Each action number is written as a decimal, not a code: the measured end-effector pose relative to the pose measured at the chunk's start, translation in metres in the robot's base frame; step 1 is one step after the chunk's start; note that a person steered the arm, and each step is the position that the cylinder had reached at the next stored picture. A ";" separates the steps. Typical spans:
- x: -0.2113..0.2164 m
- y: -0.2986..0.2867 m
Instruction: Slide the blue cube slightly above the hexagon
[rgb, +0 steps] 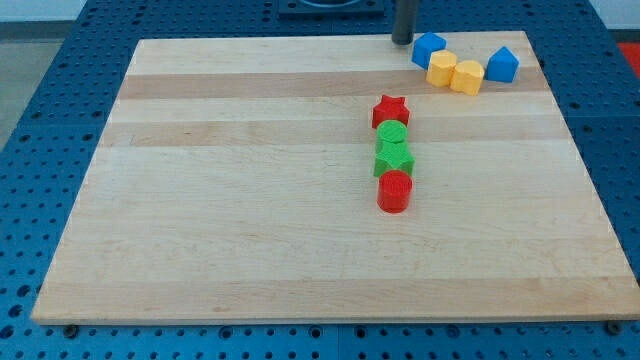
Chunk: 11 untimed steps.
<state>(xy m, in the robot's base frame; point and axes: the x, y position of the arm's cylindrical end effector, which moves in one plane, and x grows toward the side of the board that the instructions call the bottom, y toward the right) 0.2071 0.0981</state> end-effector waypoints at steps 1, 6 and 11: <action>0.022 -0.017; 0.026 0.013; 0.019 0.018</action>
